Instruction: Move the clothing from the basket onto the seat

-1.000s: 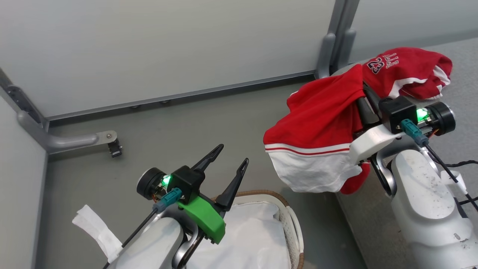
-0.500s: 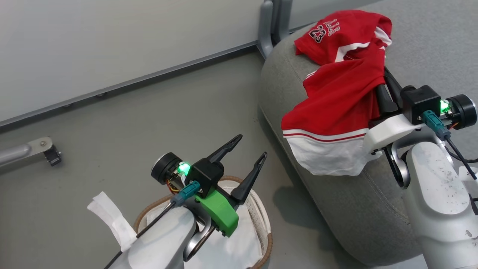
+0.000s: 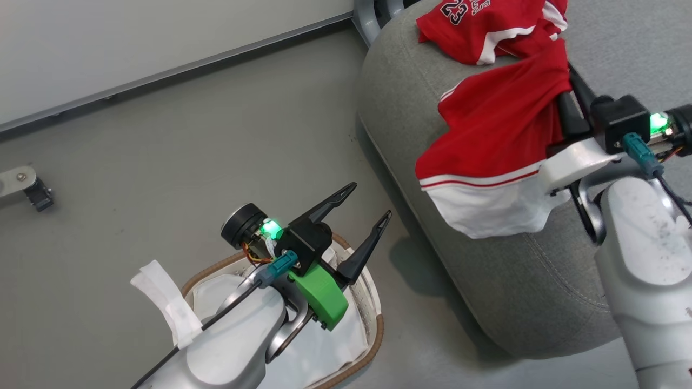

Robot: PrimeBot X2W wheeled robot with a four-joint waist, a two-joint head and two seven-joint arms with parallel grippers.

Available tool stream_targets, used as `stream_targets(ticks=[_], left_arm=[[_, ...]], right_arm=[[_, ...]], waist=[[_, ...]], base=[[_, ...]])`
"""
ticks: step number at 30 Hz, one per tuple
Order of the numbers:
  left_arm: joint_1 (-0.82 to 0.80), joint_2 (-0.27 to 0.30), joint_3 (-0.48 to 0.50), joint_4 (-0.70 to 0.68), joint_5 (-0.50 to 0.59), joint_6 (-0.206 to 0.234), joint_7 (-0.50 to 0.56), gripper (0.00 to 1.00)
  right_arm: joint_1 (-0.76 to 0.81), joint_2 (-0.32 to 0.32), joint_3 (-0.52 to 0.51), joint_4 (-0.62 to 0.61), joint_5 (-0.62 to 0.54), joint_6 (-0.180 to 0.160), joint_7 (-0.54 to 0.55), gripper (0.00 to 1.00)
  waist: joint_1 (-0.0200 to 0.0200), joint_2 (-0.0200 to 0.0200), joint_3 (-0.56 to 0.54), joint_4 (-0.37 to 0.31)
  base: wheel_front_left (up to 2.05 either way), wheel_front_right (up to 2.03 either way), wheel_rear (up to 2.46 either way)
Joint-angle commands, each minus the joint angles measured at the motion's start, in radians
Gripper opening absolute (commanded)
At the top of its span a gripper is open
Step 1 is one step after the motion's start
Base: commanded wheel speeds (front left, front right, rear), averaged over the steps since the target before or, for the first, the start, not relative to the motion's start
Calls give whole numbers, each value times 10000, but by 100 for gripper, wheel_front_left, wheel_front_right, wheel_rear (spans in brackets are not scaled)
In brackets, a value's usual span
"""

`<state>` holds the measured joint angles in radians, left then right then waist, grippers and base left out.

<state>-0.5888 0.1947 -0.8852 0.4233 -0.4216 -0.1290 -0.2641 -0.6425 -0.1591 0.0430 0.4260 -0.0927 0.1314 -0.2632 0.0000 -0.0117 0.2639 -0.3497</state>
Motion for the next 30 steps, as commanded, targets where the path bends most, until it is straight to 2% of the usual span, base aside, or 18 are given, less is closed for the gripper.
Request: stream_targets(ticks=[1, 8, 17, 24, 30], left_arm=[[-169, 22, -12, -18, 110, -30, -3, 100], [-261, -70, 184, -166, 295, -31, -3, 100], [-684, -104, 523, -475, 714, -31, -1, 100], [-1033, -51, 719, -701, 987, -31, -3, 100], [-1195, 19, 829, -797, 1135, -31, -3, 100]], right_arm=[[-351, -231, -25, 32, -147, -14, -23, 0], [-2344, -1524, -480, 284, -583, -16, -23, 0], [-5072, -4086, -1589, 685, -1190, -16, 1, 0], [-5232, -4708, -2871, 1460, -1461, -16, 330, 0], [-4664, -4254, -3693, 2579, -1701, -16, 117, 0]], waist=[[0, 117, 237, 345], [0, 117, 742, 1188], [0, 117, 2059, 2459], [0, 117, 3043, 2946], [0, 117, 3681, 3019]], base=[[0, 0, 0], [0, 0, 0], [0, 0, 0], [0, 0, 0], [0, 0, 0]])
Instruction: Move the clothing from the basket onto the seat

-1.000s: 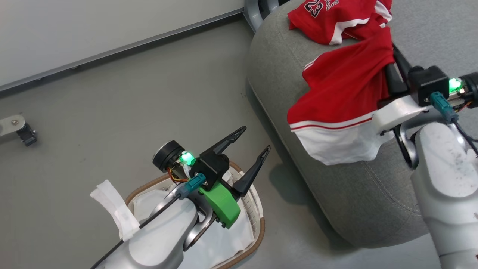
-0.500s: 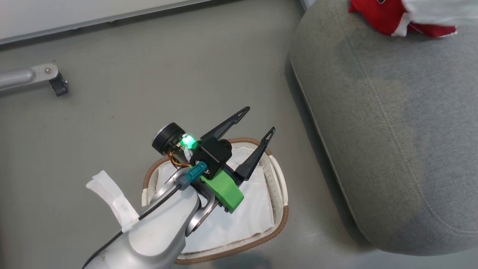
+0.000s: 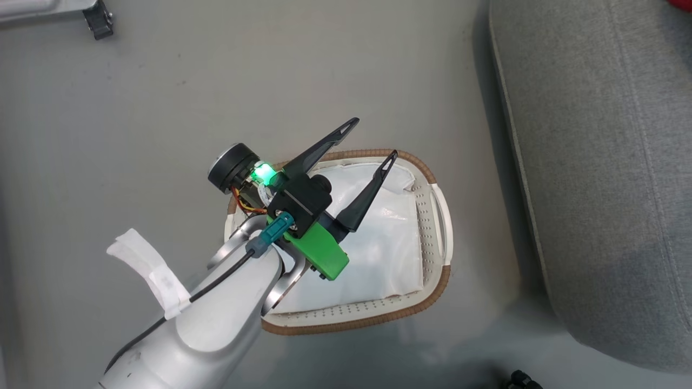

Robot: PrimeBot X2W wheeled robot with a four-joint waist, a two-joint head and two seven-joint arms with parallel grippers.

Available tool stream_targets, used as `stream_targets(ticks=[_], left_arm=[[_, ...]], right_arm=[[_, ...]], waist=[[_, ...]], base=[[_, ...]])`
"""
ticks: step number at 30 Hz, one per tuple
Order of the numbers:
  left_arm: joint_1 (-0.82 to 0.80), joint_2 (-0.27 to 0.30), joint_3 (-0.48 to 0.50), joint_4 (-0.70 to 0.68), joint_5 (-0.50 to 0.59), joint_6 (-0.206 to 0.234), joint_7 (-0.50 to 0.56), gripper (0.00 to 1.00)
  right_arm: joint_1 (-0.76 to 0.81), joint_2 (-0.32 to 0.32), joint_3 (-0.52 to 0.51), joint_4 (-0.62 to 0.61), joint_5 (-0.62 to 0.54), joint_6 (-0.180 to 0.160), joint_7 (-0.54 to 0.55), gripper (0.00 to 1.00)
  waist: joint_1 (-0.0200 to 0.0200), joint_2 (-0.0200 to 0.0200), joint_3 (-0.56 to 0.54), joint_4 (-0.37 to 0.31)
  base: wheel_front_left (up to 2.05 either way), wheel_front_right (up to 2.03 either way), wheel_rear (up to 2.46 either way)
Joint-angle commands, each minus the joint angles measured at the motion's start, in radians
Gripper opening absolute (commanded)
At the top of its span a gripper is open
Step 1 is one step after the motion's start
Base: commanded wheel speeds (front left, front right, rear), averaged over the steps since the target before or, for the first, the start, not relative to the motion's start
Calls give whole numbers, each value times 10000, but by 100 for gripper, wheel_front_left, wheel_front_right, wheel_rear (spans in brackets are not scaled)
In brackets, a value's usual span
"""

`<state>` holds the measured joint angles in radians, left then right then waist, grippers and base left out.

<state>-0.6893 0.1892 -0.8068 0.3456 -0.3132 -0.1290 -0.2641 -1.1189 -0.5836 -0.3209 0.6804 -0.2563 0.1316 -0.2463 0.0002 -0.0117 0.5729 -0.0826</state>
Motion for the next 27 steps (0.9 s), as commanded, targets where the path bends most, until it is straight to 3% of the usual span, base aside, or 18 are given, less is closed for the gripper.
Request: stream_targets(ticks=[1, 12, 15, 17, 27], left_arm=[[-210, 84, 48, -19, 55, -31, -3, 100], [-233, 127, 32, 53, -113, -32, -3, 100], [-208, 117, 34, 91, -177, -32, -3, 100], [-139, 136, 42, 107, -234, -32, -3, 100], [585, 44, 362, -6, -653, -32, -3, 100]], right_arm=[[212, 130, -223, 243, -129, -18, -90, 0], [1137, 1186, -1140, 1426, -979, -18, -195, 0], [1435, 1504, -1186, 1214, -1004, -16, -196, 44], [1657, 1681, -1176, 1016, -1027, -18, -197, 100], [3017, 2436, -897, 83, -856, -18, -200, 100]], waist=[[-2, 117, 659, 335], [-2, 117, 732, 67], [-2, 117, 601, -27], [-2, 117, 468, -101], [-2, 117, -730, -491]], base=[[0, 0, 0], [0, 0, 0], [0, 0, 0], [0, 0, 0], [0, 0, 0]])
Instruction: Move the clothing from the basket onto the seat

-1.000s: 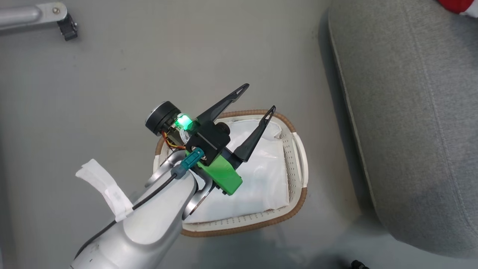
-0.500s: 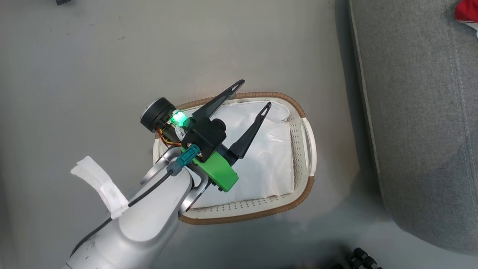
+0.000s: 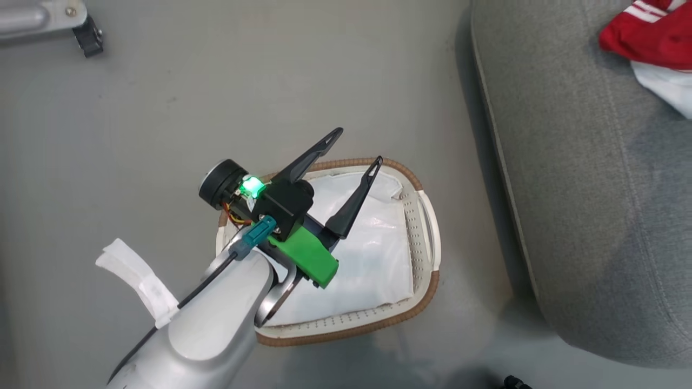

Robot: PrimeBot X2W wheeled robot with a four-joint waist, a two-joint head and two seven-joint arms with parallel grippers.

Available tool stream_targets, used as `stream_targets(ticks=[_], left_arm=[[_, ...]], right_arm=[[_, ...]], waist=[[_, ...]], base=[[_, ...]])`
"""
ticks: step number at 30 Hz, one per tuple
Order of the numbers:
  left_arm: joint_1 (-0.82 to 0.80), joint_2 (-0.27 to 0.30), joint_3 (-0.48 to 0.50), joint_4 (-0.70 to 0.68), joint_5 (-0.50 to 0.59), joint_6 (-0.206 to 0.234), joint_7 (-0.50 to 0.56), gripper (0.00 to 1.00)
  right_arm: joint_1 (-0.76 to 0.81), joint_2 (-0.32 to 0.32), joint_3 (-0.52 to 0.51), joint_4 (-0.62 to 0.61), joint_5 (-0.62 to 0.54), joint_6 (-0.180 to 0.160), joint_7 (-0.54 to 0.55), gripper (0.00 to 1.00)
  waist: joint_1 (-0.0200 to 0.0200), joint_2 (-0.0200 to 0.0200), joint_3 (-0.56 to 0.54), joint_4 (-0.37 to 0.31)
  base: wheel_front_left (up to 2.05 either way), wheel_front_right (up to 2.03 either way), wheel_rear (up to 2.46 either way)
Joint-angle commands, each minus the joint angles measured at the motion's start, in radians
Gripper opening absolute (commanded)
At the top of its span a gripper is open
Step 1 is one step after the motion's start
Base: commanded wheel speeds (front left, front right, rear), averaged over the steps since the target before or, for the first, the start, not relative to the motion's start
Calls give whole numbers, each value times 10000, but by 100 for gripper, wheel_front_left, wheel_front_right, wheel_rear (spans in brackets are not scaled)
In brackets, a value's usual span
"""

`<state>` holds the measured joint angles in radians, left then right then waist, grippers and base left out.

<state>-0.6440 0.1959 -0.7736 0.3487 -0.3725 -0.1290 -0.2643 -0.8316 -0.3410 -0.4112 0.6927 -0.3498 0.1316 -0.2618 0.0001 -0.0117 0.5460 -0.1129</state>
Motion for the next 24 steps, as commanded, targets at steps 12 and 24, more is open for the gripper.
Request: stream_targets(ticks=[12, 24], left_arm=[[1241, -468, 1236, -57, -176, -13, 1, 100], [3078, -943, 3560, 0, -196, 73, 2, 100]], right_arm=[[518, 240, 914, -539, 863, -16, -45, 100], [1396, 1457, 2096, -1260, 2200, -16, -46, 100]], waist=[[-1, 117, -2313, 33], [-1, 117, -3961, 1091]], base=[[0, 0, 0], [0, 0, 0]])
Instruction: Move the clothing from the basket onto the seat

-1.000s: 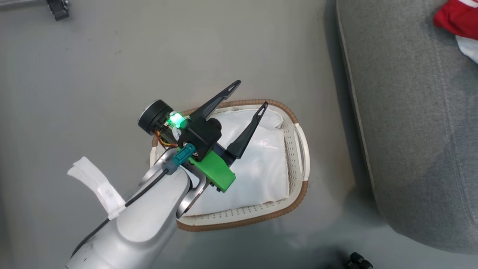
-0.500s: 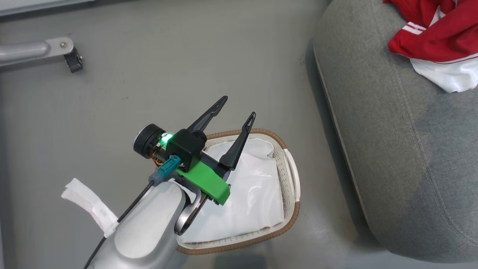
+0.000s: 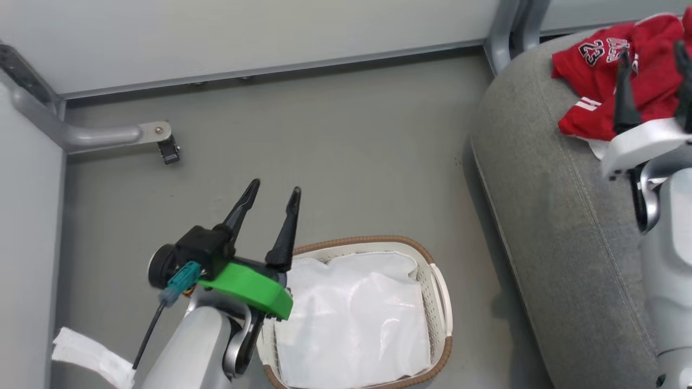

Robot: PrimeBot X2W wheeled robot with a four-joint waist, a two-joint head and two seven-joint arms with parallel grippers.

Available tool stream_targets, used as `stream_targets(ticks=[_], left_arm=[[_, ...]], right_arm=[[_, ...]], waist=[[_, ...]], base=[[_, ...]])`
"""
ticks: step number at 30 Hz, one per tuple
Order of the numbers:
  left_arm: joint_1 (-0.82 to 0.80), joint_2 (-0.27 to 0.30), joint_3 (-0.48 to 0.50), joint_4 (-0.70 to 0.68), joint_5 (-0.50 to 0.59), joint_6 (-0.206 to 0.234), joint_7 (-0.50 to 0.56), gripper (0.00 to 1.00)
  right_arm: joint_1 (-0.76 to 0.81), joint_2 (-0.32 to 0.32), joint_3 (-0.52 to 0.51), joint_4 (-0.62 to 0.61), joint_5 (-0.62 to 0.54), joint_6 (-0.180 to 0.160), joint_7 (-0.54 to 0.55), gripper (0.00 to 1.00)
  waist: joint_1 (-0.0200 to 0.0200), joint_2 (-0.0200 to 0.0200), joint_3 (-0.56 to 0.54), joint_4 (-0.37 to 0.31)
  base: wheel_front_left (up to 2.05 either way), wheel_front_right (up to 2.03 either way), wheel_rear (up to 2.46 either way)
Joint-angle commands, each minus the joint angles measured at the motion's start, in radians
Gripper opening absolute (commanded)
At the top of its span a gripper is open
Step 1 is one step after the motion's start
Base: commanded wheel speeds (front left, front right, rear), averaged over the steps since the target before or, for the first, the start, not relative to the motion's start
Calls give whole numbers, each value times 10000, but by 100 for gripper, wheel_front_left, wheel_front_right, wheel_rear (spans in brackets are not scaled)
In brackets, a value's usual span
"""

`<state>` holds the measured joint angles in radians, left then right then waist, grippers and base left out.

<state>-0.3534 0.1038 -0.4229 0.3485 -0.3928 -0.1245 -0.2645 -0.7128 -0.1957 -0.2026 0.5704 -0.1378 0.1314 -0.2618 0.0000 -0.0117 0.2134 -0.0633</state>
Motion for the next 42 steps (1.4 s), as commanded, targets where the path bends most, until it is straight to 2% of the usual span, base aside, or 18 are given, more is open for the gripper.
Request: stream_targets(ticks=[1, 12, 15, 22, 30, 42], left_arm=[[347, -28, 298, -10, 45, 43, 4, 100], [2139, -224, 2360, -283, 295, 70, 6, 100], [2616, -342, 2810, -459, 378, 69, 6, 100], [3869, -483, 3710, -1071, 673, 100, 6, 100], [4401, -530, 3937, -1371, 516, 64, 6, 100], [4474, -532, 3636, -1368, 356, 195, 6, 100]], right_arm=[[375, 108, 110, -134, 196, -15, -46, 100], [2732, 1318, 900, -1264, 1202, -15, -46, 100], [3415, 1422, 1152, -1514, 1411, -15, -46, 100], [5070, 1421, 2505, -2399, 2763, -15, -46, 100], [6085, 1432, 2716, -2925, 3189, -15, -46, 100], [6163, 1431, 2789, -2823, 3274, -15, -46, 100]], waist=[[0, 117, -735, 688], [0, 117, -1447, 1267], [0, 117, -1576, 1278], [0, 117, -1808, 1169], [0, 117, -2011, 1057], [0, 117, -2218, 960]], base=[[0, 0, 0], [0, 0, 0], [0, 0, 0], [0, 0, 0], [0, 0, 0], [0, 0, 0]])
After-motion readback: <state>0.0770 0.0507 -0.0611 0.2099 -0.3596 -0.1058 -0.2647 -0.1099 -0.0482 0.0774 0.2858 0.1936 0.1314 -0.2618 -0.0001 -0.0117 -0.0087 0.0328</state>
